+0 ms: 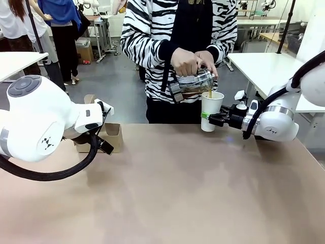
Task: Pour a drink into a cup and package it in a carrier.
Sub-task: When a person places the Paper Cup Lid on the 600 ml Paper Cup , lift the 600 ml Paper Cup.
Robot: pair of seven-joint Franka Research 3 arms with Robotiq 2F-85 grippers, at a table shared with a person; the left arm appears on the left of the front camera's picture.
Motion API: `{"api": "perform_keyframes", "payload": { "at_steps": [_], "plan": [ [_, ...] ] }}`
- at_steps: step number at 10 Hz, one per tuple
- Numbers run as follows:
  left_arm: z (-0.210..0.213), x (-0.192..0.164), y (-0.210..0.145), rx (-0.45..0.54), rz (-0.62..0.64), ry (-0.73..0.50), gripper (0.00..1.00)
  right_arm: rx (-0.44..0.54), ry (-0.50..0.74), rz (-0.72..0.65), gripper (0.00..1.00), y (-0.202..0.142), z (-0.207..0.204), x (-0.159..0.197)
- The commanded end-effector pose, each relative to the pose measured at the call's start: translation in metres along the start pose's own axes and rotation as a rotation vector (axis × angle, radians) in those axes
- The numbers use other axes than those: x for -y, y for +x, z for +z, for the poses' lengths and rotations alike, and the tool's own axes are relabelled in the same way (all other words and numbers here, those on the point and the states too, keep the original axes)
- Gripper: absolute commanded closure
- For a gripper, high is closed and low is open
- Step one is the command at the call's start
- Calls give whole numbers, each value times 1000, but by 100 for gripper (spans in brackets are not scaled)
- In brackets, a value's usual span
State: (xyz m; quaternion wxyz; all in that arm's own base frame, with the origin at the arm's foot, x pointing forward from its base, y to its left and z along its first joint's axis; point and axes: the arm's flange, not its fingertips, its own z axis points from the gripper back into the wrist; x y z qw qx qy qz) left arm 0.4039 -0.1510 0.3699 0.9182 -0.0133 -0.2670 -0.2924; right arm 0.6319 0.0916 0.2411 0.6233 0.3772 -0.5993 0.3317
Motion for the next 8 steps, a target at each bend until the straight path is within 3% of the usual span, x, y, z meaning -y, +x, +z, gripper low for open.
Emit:
{"api": "perform_keyframes", "payload": {
  "at_steps": [1, 8],
  "plan": [
    [1, 0, 0, 2, 0, -1, 0, 3, 1, 1, 20, 2, -2, -1],
    [1, 0, 0, 2, 0, -1, 0, 3, 1, 1, 20, 2, -2, -1]
  ]
}}
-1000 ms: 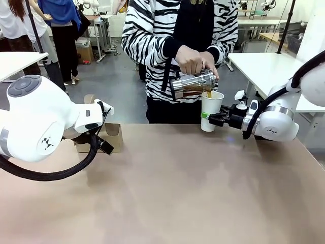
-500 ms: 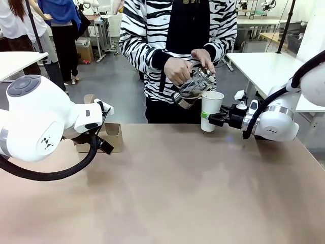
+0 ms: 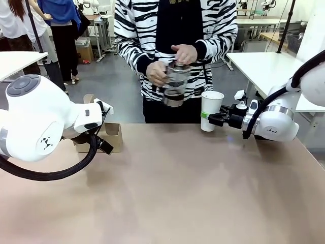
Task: Pour a drink into a cup and package it in a carrier.
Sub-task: When a person places the Paper Cup Lid on the 600 ml Paper Cup , lift the 600 ml Paper Cup.
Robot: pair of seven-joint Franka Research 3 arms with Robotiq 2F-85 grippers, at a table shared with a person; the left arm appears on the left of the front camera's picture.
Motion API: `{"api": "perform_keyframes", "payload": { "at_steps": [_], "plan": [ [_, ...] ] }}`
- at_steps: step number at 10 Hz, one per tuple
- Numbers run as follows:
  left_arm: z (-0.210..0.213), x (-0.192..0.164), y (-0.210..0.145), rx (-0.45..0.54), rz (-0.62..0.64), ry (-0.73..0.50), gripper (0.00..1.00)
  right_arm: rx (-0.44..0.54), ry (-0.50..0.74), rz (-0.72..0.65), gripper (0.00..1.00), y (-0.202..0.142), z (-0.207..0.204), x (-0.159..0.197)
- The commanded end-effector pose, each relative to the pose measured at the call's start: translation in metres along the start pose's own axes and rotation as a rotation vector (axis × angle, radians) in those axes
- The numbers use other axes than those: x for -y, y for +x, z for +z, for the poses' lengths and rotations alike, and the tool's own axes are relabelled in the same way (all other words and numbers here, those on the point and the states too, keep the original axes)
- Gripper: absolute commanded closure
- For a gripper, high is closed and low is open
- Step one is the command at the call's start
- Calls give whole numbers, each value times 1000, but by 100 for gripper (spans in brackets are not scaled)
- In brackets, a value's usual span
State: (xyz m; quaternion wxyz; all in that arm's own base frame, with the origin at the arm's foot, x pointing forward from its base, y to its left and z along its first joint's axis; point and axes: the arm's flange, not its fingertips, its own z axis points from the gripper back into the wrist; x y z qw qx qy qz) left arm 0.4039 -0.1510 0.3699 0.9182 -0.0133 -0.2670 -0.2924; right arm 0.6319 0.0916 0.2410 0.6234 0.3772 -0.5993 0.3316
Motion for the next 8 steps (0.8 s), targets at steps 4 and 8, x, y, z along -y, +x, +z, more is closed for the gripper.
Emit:
{"api": "perform_keyframes", "payload": {
  "at_steps": [4, 8],
  "plan": [
    [1, 0, 0, 2, 0, -1, 0, 3, 1, 1, 20, 2, -2, -1],
    [1, 0, 0, 2, 0, -1, 0, 3, 1, 1, 20, 2, -2, -1]
  ]
}}
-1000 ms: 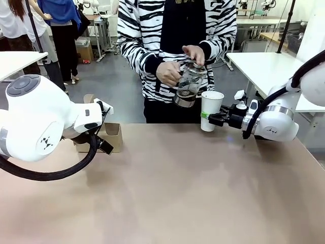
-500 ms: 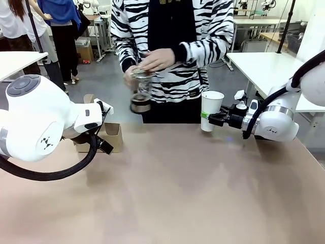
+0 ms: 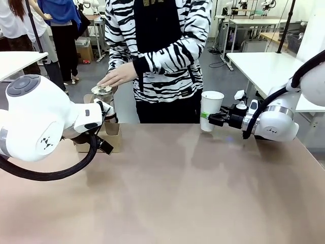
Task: Pour a drink into a cup and package it in a carrier.
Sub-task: When a person places the Paper Cup Lid on the 600 ml Paper Cup , lift the 600 ml Paper Cup.
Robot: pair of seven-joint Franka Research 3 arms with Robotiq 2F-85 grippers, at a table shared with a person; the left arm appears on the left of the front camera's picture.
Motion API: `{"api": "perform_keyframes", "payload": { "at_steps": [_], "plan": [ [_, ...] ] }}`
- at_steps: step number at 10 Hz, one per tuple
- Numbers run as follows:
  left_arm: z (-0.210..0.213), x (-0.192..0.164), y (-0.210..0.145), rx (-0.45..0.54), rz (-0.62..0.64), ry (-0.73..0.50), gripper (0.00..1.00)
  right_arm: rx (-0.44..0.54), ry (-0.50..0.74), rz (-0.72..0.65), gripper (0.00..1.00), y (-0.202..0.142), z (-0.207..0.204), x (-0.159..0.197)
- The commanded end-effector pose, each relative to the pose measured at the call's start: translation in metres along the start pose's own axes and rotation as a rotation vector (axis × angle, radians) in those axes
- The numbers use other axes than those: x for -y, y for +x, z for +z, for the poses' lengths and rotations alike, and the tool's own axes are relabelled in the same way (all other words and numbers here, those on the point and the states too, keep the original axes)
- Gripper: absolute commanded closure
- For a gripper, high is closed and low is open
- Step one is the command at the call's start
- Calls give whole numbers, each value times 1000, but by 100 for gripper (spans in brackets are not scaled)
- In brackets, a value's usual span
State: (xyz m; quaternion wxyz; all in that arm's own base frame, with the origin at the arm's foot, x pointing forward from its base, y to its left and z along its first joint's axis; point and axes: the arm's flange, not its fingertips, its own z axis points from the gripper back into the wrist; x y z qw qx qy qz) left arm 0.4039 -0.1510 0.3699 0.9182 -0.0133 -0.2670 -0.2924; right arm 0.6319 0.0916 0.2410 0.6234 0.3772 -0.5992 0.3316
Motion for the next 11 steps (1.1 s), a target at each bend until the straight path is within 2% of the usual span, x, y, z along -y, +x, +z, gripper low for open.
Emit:
{"api": "perform_keyframes", "payload": {
  "at_steps": [1, 11],
  "plan": [
    [1, 0, 0, 2, 0, -1, 0, 3, 1, 1, 20, 2, -2, -1],
    [1, 0, 0, 2, 0, -1, 0, 3, 1, 1, 20, 2, -2, -1]
  ]
}}
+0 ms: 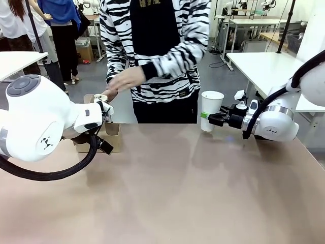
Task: Pour a drink into a cup and package it in a carrier.
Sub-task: When a person places the Paper Cup Lid on the 600 ml Paper Cup , lift the 600 ml Paper Cup.
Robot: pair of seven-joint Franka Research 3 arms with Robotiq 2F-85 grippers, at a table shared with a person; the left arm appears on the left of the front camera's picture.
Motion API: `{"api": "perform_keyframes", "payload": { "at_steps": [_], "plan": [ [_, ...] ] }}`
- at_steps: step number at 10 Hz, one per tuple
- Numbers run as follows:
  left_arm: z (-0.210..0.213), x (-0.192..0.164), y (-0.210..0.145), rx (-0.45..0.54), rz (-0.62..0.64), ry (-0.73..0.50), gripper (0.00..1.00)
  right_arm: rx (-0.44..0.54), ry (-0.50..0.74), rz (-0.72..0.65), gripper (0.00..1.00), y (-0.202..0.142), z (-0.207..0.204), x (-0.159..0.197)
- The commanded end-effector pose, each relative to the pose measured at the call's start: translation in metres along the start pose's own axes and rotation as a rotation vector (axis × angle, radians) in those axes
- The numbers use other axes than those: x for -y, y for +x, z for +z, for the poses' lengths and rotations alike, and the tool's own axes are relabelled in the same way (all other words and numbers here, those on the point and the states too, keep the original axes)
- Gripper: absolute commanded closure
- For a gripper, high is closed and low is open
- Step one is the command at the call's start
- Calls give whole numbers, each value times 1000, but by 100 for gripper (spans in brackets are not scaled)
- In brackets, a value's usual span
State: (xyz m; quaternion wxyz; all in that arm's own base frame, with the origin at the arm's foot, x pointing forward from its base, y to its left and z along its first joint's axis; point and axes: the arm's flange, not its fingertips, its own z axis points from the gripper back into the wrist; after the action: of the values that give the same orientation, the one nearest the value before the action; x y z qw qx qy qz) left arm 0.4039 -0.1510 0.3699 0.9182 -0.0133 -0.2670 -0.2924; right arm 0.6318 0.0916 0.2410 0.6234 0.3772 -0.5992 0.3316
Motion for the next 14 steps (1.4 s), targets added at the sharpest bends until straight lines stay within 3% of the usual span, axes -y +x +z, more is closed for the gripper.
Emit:
{"api": "perform_keyframes", "payload": {
  "at_steps": [1, 14],
  "plan": [
    [1, 0, 0, 2, 0, -1, 0, 3, 1, 1, 20, 2, -2, -1],
    [1, 0, 0, 2, 0, -1, 0, 3, 1, 1, 20, 2, -2, -1]
  ]
}}
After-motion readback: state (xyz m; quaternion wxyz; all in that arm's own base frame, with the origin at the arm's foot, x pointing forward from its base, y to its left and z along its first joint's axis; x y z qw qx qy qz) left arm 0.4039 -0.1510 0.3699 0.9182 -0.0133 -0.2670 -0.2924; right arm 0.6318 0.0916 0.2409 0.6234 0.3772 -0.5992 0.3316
